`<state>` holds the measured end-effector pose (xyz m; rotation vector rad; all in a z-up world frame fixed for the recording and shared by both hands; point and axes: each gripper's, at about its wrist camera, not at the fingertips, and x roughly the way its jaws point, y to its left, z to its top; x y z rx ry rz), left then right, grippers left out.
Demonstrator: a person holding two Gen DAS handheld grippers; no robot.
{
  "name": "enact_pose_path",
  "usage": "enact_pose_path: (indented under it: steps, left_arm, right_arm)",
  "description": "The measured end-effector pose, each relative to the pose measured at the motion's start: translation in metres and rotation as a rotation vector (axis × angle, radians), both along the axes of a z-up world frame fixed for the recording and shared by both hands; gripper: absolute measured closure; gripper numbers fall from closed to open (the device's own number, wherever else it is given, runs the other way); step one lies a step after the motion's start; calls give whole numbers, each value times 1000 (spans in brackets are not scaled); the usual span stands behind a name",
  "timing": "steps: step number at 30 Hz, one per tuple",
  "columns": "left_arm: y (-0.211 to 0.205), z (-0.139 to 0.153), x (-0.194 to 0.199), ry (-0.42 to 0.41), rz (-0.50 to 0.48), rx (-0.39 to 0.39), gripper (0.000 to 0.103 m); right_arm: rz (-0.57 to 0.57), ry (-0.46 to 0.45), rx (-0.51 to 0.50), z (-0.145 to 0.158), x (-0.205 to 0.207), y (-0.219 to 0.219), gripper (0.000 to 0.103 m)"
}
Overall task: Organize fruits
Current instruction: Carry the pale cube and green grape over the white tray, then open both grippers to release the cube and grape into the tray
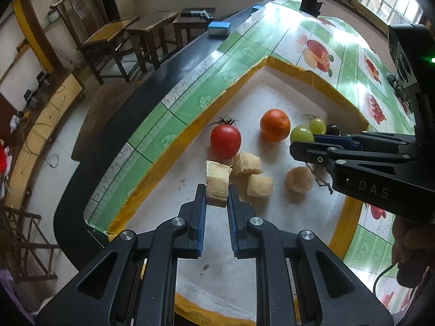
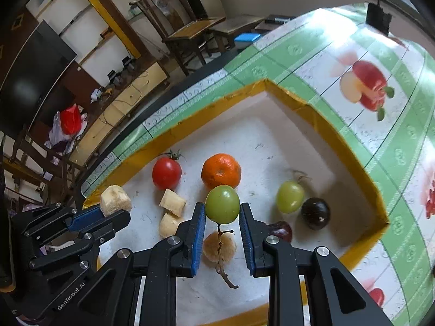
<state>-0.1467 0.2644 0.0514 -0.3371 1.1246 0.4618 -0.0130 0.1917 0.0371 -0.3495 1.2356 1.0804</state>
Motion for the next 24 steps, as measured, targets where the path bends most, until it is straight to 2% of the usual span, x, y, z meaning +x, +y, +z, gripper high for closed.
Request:
enact_pose_path:
  steps: [5,9,11,13,15,19,24]
  left_arm:
    - [3,-7,4,1,29,-21,89]
    - [5,-13,6,23,39,-27,85]
    - [3,-14,7,28,35,-20,78]
    - [2,-13,8,26,34,-23,59]
    - [1,-10,7,15,36,-17,53]
    - [-3,-1,7,9,25,18,53]
    - [-15,14,14,-24,9,30,53]
  right_arm:
    - [-35,41,-7,-11,7,-3,79]
    - [-64,46,18,-3,10,-16,78]
    - [-74,44,32,1,9,-20,77]
    - [-82,46,48,3,9,-24,75]
    - [-89,53,46,1,9,-25,74]
    - [-92,42,50,7,5,-35,74]
    - [-126,7,78,29,0,-63,73]
